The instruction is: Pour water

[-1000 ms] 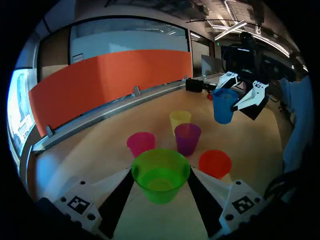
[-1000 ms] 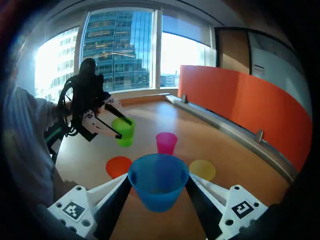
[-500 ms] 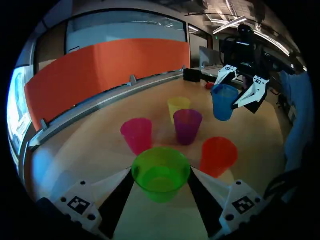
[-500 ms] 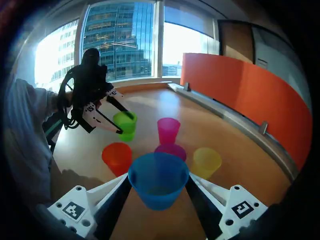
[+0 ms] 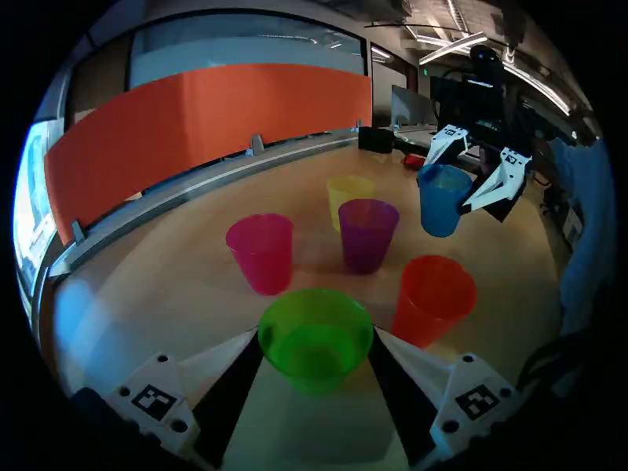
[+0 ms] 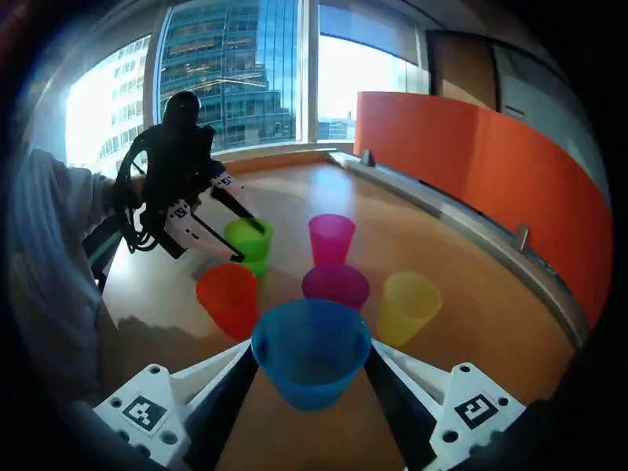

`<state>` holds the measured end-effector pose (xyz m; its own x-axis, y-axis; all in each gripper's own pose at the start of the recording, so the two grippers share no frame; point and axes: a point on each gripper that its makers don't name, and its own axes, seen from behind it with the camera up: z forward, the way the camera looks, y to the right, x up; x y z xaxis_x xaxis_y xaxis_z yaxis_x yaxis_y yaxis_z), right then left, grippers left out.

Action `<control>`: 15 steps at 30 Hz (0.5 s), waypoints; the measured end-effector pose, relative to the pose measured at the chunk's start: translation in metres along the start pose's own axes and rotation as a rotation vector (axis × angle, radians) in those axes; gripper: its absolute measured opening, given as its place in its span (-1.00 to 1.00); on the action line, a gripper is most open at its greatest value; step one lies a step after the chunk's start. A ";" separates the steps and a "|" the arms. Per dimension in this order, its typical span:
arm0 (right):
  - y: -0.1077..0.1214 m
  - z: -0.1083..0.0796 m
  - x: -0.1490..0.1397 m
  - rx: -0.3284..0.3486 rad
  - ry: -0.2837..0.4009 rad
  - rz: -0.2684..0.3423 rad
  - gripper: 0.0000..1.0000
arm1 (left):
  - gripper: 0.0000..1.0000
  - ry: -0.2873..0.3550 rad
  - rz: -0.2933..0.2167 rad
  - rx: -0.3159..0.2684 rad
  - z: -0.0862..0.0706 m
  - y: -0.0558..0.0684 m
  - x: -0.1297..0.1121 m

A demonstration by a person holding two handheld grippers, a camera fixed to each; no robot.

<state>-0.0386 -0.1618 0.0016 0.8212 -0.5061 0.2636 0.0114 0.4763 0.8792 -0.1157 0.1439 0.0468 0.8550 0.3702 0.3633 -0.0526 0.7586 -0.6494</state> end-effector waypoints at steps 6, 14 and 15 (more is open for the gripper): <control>0.001 0.001 -0.006 -0.003 -0.012 -0.006 0.84 | 0.75 0.003 -0.014 0.000 -0.002 -0.001 -0.002; 0.001 0.006 -0.009 -0.006 -0.018 -0.004 0.84 | 0.77 -0.004 -0.023 0.007 -0.005 -0.003 -0.007; 0.001 0.007 -0.010 -0.007 -0.019 -0.005 0.84 | 0.77 -0.007 -0.025 0.006 -0.005 -0.003 -0.007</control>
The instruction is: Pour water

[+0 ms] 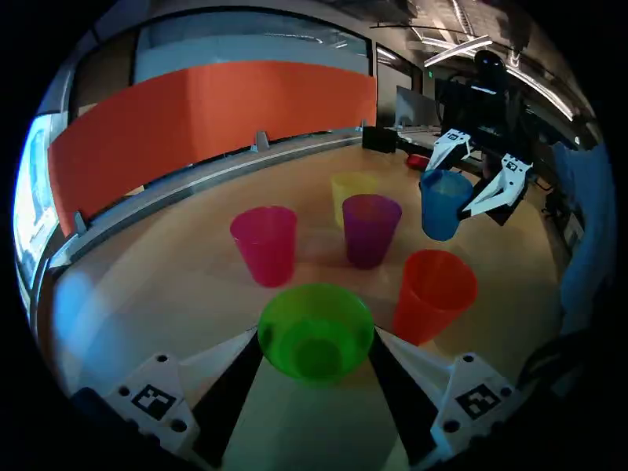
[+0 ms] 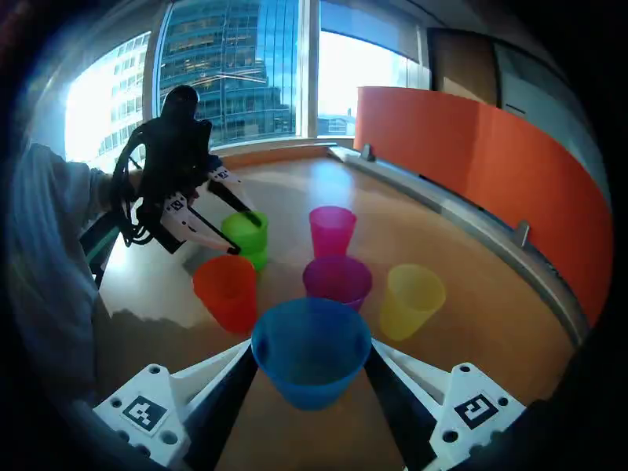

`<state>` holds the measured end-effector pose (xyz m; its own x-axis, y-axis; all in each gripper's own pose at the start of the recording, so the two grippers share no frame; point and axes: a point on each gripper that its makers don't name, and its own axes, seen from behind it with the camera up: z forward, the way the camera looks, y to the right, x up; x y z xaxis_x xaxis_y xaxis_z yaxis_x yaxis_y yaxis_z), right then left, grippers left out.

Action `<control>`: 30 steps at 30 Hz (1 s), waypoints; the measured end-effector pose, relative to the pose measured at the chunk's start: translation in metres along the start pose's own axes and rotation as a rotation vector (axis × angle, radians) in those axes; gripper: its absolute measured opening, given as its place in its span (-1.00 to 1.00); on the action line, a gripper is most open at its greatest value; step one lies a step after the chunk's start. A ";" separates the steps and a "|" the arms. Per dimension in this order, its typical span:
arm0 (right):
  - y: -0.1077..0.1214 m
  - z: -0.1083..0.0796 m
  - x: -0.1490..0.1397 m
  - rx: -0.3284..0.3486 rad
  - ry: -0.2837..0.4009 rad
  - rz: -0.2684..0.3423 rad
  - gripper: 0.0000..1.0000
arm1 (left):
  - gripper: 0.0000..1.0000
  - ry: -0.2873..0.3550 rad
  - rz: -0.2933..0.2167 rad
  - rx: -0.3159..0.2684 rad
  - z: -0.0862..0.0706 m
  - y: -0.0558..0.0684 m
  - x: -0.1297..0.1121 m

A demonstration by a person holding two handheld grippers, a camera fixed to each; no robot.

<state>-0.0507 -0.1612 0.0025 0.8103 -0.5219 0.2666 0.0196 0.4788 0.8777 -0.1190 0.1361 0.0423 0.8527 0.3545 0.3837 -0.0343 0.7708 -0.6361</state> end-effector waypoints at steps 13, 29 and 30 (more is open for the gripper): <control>-0.003 0.010 -0.012 -0.004 -0.006 0.020 0.84 | 0.98 -0.029 -0.001 0.006 -0.010 0.002 -0.012; -0.004 0.021 -0.032 -0.014 -0.021 0.034 0.84 | 0.97 -0.010 -0.031 0.024 -0.032 0.006 -0.017; -0.004 0.021 -0.032 -0.015 -0.021 0.034 0.84 | 0.98 -0.009 -0.031 0.024 -0.033 0.006 -0.017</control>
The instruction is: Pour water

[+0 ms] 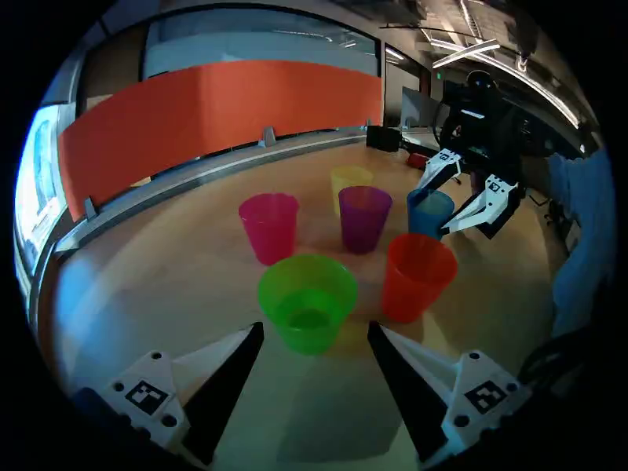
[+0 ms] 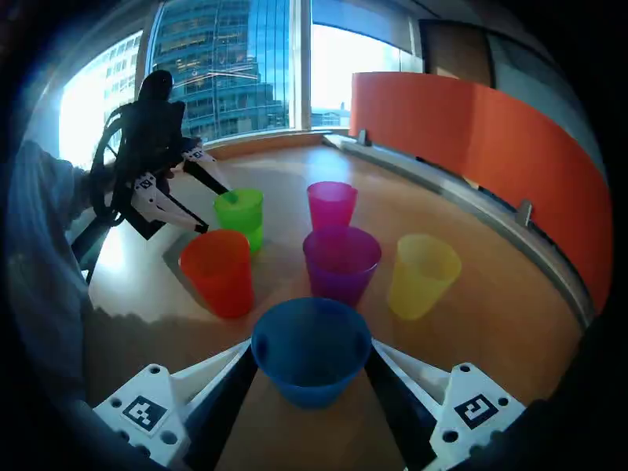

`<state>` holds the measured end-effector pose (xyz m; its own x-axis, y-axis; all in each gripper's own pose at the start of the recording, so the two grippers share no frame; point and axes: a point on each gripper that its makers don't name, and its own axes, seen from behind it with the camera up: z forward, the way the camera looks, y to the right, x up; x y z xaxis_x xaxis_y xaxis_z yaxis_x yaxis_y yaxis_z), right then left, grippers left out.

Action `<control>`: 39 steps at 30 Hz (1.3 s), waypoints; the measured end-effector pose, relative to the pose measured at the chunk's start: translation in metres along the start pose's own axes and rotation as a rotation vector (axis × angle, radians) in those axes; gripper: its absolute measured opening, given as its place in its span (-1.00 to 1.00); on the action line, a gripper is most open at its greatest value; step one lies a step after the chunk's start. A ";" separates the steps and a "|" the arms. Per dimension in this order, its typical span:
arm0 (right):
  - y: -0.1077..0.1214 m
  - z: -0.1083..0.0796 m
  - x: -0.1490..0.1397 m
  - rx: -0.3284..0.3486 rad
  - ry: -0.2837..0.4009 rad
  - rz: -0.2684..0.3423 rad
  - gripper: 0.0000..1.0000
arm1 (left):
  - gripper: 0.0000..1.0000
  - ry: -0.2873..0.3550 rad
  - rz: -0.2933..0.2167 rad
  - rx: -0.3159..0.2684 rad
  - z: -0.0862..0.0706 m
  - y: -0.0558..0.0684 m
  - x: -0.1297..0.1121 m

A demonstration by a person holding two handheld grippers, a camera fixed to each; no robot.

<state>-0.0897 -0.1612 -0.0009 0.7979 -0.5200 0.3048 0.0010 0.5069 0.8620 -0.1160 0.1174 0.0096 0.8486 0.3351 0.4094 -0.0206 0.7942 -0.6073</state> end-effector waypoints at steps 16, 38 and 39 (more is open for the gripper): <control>-0.001 -0.008 -0.009 -0.029 -0.017 0.005 1.00 | 0.98 0.005 0.004 0.007 -0.005 0.005 0.000; -0.003 -0.065 -0.024 -0.170 0.041 0.063 0.99 | 0.98 0.070 -0.027 0.089 -0.038 0.000 0.002; -0.004 -0.067 -0.023 -0.178 0.048 0.068 1.00 | 0.98 0.079 -0.031 0.098 -0.040 -0.002 0.002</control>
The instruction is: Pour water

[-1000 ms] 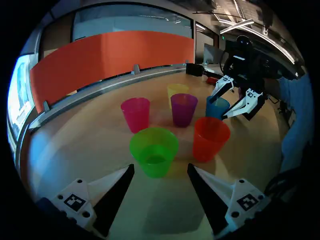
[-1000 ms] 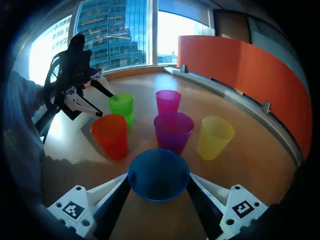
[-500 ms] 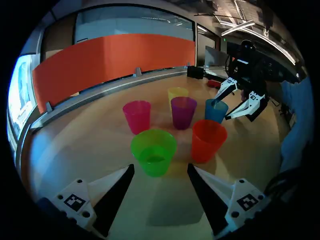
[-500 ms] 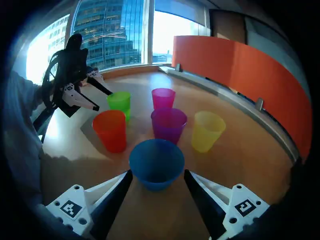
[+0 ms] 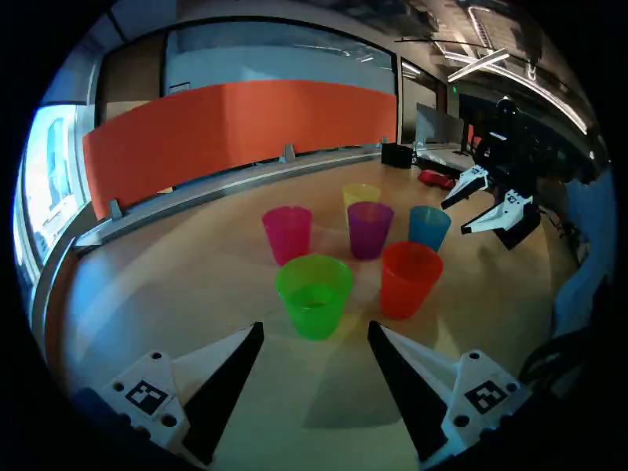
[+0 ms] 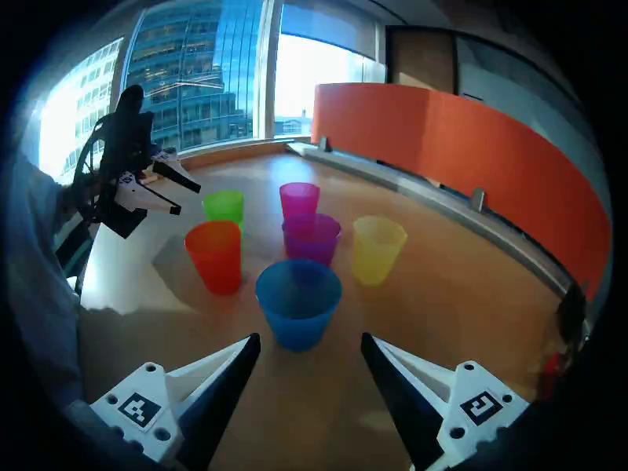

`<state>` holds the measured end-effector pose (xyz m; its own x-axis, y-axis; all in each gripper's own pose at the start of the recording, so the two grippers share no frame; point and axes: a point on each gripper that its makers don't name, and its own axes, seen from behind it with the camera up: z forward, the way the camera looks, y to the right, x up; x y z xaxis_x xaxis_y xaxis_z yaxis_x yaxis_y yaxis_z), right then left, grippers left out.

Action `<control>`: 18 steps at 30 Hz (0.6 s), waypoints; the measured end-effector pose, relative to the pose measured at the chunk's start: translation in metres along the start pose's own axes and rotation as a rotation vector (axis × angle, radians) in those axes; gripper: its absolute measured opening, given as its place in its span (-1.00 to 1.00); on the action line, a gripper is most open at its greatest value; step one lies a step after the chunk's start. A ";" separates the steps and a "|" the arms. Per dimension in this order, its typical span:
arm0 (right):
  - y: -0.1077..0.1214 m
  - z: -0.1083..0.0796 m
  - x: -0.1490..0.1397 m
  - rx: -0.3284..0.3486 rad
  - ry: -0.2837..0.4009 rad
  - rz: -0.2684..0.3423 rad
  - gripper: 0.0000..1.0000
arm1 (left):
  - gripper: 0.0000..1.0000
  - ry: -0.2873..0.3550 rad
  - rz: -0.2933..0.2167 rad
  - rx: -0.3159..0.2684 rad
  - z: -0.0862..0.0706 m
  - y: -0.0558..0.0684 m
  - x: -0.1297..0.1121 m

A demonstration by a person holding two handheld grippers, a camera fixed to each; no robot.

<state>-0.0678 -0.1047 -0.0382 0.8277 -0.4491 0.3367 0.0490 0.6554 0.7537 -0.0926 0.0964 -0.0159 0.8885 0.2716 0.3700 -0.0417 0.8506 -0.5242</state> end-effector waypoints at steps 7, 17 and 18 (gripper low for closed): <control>0.000 -0.015 0.006 -0.063 0.048 0.026 0.99 | 0.98 0.047 -0.019 0.071 -0.013 -0.010 0.002; 0.011 -0.039 0.030 -0.199 0.162 0.077 0.99 | 0.98 0.139 -0.048 0.202 -0.036 -0.028 0.016; 0.013 -0.041 0.034 -0.215 0.178 0.085 0.99 | 0.98 0.153 -0.052 0.214 -0.039 -0.030 0.019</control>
<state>-0.0163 -0.0861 -0.0401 0.9182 -0.2857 0.2745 0.0769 0.8081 0.5840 -0.0567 0.0586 -0.0231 0.9501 0.1675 0.2631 -0.0755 0.9420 -0.3272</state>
